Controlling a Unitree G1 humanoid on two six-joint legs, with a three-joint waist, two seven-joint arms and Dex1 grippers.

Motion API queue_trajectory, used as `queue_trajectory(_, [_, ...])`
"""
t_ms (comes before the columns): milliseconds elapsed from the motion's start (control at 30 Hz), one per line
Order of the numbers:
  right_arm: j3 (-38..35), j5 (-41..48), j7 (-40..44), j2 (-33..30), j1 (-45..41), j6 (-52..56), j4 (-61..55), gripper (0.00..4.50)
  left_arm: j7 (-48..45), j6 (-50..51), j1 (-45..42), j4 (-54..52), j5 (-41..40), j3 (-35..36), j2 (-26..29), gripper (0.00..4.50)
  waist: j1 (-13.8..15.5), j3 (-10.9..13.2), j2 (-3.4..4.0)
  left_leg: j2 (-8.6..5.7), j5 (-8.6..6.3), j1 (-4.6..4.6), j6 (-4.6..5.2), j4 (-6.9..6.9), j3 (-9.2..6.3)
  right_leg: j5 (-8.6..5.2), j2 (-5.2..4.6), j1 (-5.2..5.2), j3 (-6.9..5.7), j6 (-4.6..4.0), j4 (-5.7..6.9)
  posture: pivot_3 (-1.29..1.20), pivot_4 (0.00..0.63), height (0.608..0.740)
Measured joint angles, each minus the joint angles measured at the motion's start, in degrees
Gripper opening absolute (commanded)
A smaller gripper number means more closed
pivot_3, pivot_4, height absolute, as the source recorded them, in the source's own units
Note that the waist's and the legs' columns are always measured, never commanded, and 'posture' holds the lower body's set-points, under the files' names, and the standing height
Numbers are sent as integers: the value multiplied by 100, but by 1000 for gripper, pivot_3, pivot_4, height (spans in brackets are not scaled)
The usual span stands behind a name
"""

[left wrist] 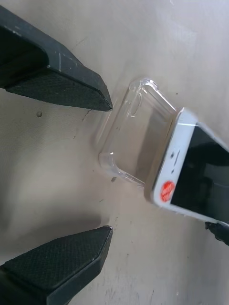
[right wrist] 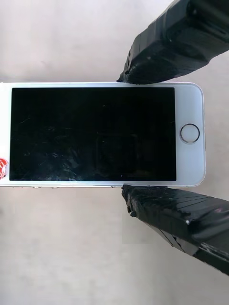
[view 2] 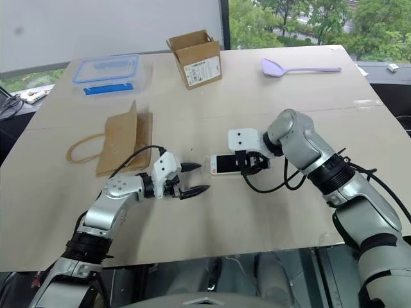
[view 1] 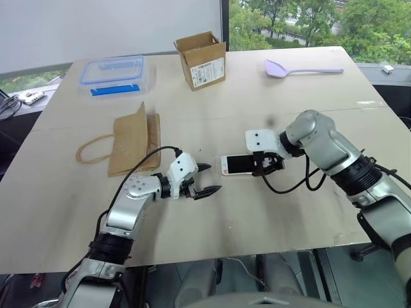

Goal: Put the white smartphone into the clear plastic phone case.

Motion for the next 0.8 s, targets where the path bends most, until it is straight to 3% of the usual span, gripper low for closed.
queue_trajectory(433, [89, -441, -135, -222, 34, -132, 76, 2835, -48, 118, -21, -64, -3, -18, -74, 3929, 26, 0, 0, -4, 0, -3, 0, -1, -1, 0, -2, 0, -2, 0, -1, 0, 150, 740])
queue_trajectory(800, [151, -819, 16, -383, 261, -331, -583, 2828, -52, 688, 162, -652, -109, -92, -129, 3929, -24, 0, 0, 0, -1, -11, 1, -10, -2, -1, 0, -5, -2, 0, -18, 0, 150, 740])
